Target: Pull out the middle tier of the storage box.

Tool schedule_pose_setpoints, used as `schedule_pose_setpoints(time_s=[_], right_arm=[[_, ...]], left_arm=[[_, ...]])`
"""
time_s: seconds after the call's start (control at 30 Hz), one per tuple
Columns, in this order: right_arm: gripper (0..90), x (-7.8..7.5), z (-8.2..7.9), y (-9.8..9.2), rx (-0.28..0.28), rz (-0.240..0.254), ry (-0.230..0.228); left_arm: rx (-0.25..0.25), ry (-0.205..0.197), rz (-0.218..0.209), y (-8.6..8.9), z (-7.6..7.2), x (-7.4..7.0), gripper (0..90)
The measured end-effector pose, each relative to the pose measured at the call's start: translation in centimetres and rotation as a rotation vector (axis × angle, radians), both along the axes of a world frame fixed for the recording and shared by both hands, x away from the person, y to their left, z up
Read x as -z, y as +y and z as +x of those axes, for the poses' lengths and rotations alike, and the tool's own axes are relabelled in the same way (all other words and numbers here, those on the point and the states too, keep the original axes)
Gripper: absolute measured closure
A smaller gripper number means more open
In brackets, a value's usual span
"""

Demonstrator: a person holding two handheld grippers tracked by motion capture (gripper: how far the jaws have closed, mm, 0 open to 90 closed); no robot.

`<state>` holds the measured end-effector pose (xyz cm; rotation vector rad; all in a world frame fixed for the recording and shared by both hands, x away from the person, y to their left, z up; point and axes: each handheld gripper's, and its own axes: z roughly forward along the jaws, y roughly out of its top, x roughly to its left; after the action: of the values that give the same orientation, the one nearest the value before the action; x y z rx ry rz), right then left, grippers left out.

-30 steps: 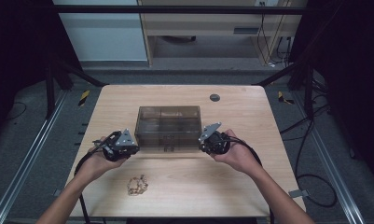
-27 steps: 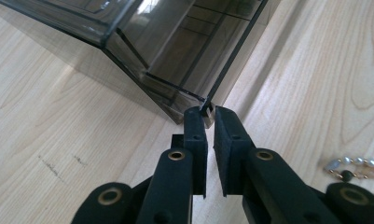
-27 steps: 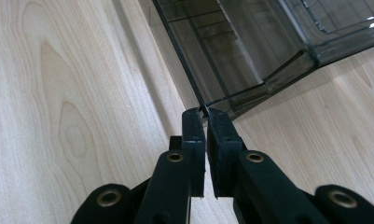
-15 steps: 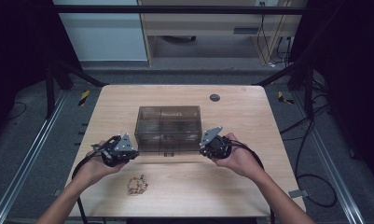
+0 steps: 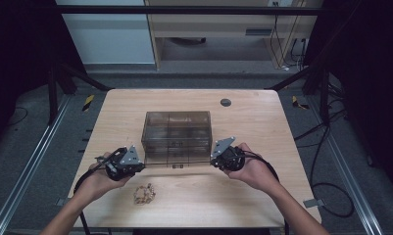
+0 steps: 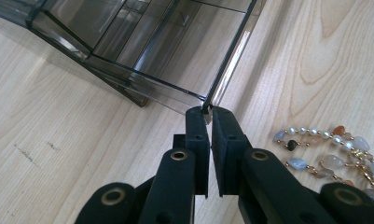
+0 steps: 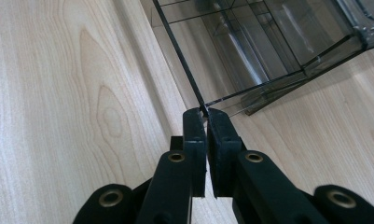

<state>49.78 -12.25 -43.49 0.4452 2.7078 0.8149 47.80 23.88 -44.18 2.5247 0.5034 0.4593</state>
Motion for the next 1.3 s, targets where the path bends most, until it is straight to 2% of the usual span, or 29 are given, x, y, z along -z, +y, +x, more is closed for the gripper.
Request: schedule_pose_setpoints(time_s=[0.83,1.3], right_arm=[[87.5,0.5,-1.8,0.1,-0.019,-0.008,0.006],[87.5,0.6,-2.1,0.1,-0.017,-0.007,0.007]], left_arm=[[0.013,0.001,0.003,0.1,-1.7,0.3,85.8],[0.018,-0.005,0.004,0.1,-2.1,0.5,85.9]])
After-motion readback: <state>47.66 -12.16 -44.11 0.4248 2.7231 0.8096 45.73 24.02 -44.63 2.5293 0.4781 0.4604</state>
